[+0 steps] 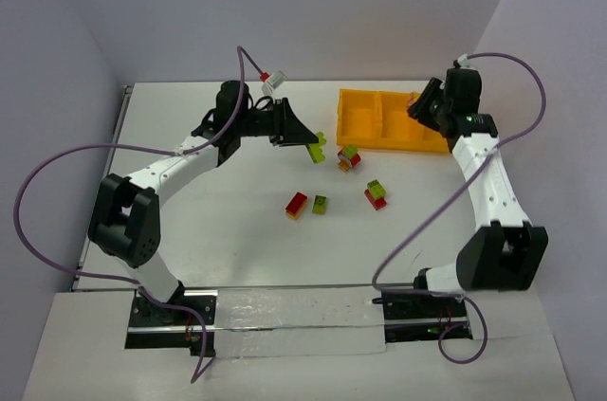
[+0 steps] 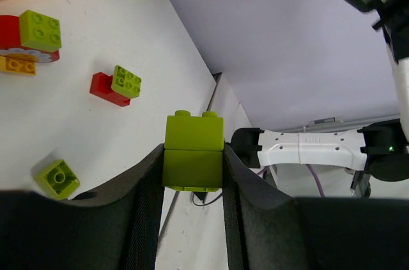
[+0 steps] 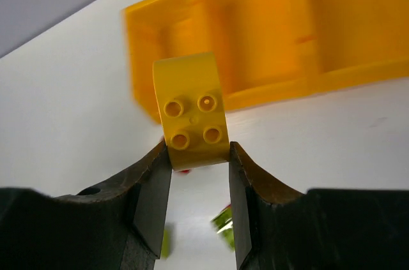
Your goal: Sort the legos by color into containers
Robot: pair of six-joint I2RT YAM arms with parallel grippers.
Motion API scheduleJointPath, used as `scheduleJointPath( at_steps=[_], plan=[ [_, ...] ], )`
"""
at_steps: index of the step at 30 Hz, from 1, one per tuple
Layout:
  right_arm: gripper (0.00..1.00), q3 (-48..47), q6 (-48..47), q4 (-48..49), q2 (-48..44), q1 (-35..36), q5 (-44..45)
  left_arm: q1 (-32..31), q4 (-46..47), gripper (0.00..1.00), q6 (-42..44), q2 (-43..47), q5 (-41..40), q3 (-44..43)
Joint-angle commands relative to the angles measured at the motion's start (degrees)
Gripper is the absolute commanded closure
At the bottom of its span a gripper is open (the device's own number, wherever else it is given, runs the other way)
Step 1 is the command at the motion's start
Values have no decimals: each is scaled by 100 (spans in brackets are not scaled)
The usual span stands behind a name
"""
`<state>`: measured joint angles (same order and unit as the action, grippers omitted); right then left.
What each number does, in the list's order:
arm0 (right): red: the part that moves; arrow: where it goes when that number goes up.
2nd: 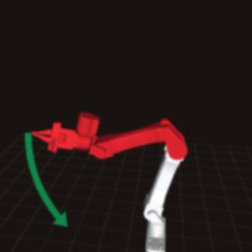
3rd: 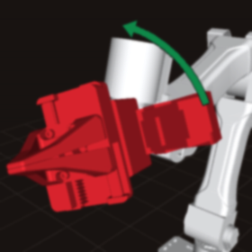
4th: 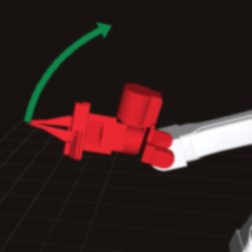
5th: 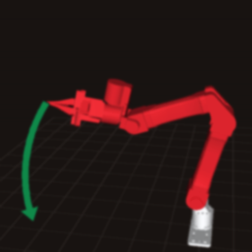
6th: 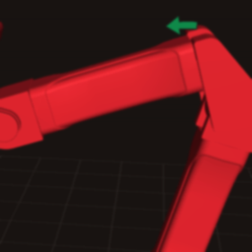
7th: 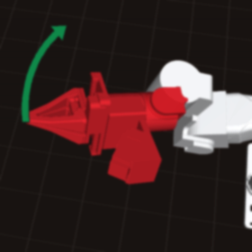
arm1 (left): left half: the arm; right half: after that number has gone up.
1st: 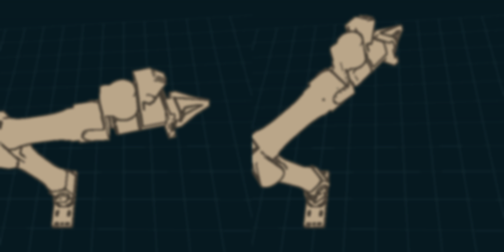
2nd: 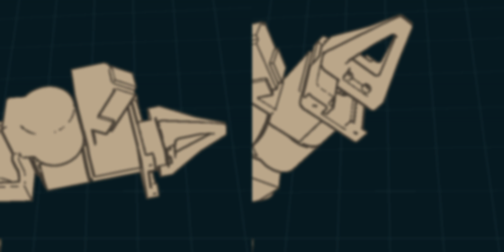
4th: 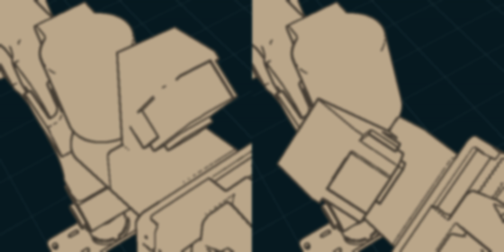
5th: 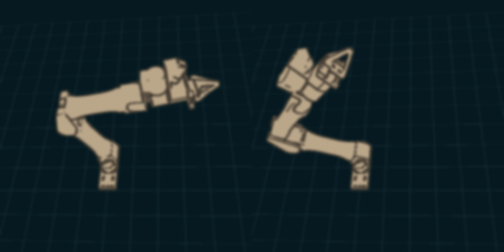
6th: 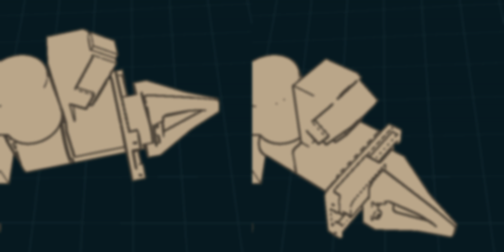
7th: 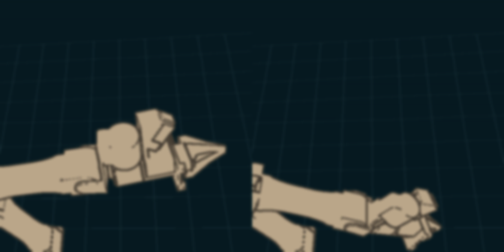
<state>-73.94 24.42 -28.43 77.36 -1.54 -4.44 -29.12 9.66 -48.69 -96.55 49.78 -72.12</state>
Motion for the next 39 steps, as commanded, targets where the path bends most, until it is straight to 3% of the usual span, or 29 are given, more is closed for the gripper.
scheduleJointPath(
  at_steps=[1,10,14,17,20,24,30,34,39],
  plan=[
    [99,-545,-424,-109,905,-581,1409,21,-424,100,400,296,-239,-368],
    [94,-1672,-470,-200,2308,-992,1448,21,-757,100,554,407,-453,-361],
    [78,-2119,-498,-276,2783,-1006,1440,21,-894,100,632,427,-539,-423],
    [48,-2422,-547,-406,3084,-1008,1437,21,-949,100,679,429,-556,-498],
    [41,-2701,-615,-490,3383,-1015,1414,21,-949,100,695,467,-579,-514],
    [39,-2934,-648,-591,3615,-1023,1437,21,-1170,100,742,536,-615,-522],
    [37,-2862,-524,-596,3204,-1007,951,21,-1381,100,891,594,-669,-605],
    [37,-2450,-457,-441,2345,-892,467,21,-1462,100,1058,564,-606,-685],
    [36,-963,-621,255,884,-280,-1226,47,-1450,100,1230,428,-225,-864]
  ],
)
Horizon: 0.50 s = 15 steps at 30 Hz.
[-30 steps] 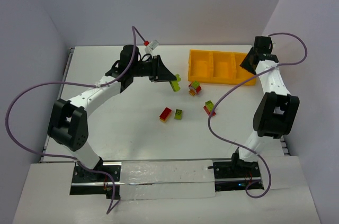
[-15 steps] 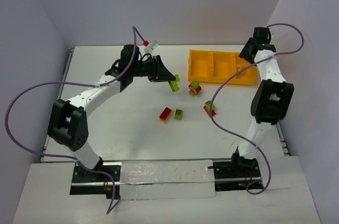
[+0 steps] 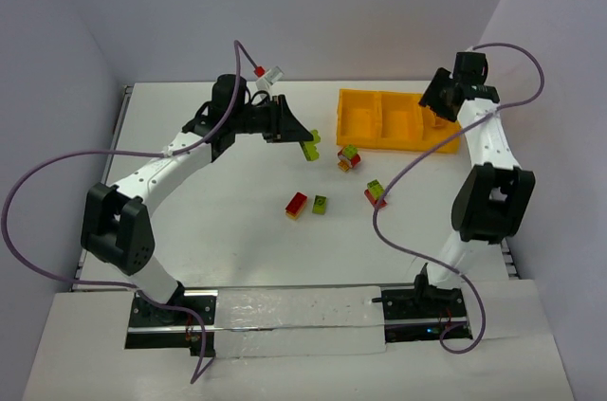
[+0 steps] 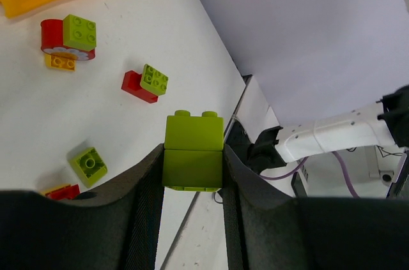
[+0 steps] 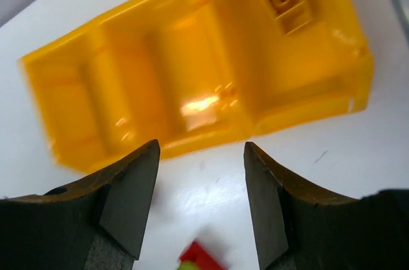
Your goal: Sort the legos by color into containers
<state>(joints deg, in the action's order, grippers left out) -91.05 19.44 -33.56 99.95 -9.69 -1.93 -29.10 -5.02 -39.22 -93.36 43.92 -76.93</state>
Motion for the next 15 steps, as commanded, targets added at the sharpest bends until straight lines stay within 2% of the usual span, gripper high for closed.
scheduleJointPath(
  at_steps=[1,6,10,11,13,15],
  plan=[
    [36,938,-160,877,-1546,678,-1773,54,27,100,284,108,424,-385],
    [33,2176,38,1849,-2433,1635,-4121,98,322,100,252,0,898,-490],
    [33,2946,1028,3302,-2738,1923,-5283,98,698,100,112,-23,1402,-440],
    [33,3064,1061,3347,-2743,1967,-5435,98,800,100,108,-16,1417,-422],
    [33,3263,1579,4263,-2760,2063,-5759,98,994,100,6,-25,1677,-394],
    [34,3279,1656,4427,-2714,2134,-5932,98,1023,100,-9,-50,1718,-410]
  ],
)
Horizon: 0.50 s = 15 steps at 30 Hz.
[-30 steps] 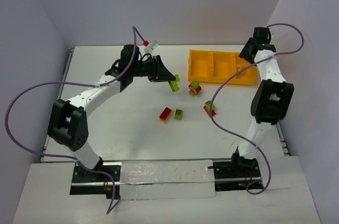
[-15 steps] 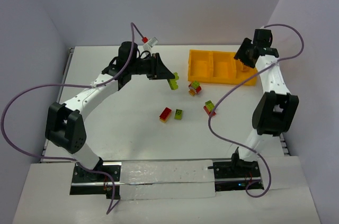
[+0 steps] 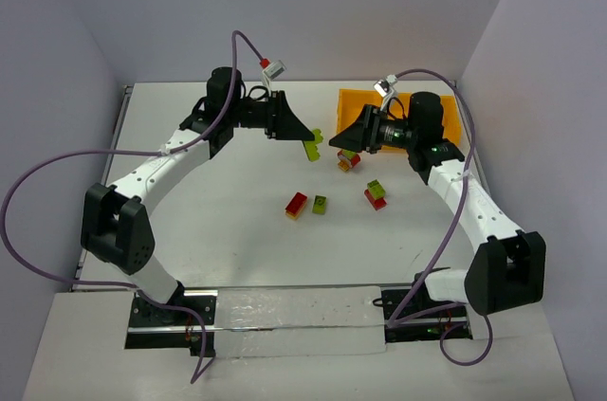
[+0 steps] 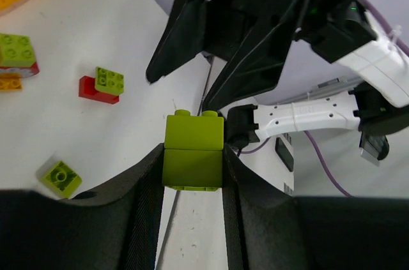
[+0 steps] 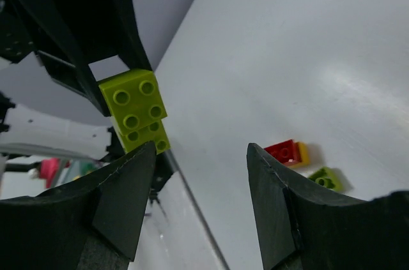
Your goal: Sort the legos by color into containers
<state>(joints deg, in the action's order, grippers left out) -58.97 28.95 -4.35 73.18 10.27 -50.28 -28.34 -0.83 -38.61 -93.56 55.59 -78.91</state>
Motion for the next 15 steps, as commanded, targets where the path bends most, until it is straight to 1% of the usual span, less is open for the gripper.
scheduleJointPath(
  at_steps=[1,8,13,15],
  plan=[
    [35,39,692,1506,3,156,-1145,21,597,100,-74,-41,566,-233],
    [37,15,1051,2193,158,220,-1642,21,739,100,-182,-10,647,-212],
    [36,-106,1049,2167,291,278,-1734,21,884,100,-278,8,672,-189],
    [36,-113,1171,2323,331,298,-1754,21,900,100,-278,20,665,-209]
  ],
)
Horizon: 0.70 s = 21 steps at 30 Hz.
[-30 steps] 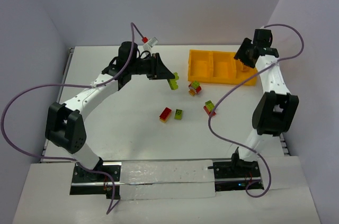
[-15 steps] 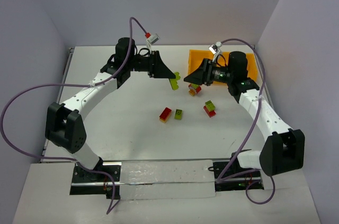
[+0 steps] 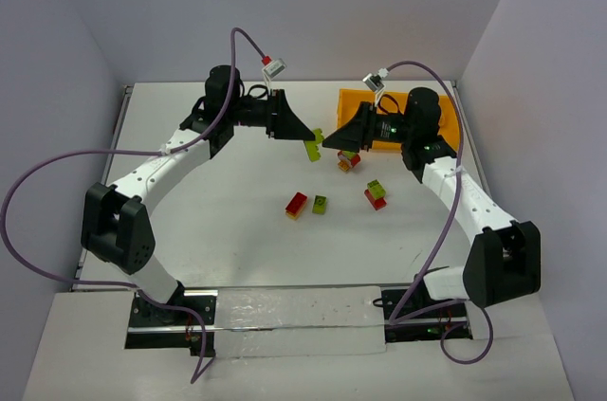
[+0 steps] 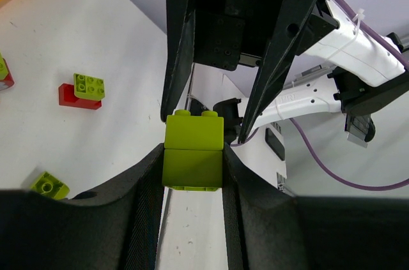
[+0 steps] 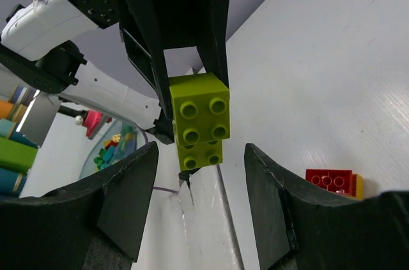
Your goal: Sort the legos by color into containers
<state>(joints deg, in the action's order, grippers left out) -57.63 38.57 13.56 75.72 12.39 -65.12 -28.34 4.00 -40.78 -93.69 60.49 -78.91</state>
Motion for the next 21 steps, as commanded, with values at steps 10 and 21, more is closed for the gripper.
scheduleJointPath(
  at_steps=[10,21],
  plan=[
    [50,-264,709,1186,260,269,-366,-5,347,100,-9,26,208,-192],
    [58,-121,1646,2359,460,358,-468,-5,321,100,50,29,232,-171]
  ],
)
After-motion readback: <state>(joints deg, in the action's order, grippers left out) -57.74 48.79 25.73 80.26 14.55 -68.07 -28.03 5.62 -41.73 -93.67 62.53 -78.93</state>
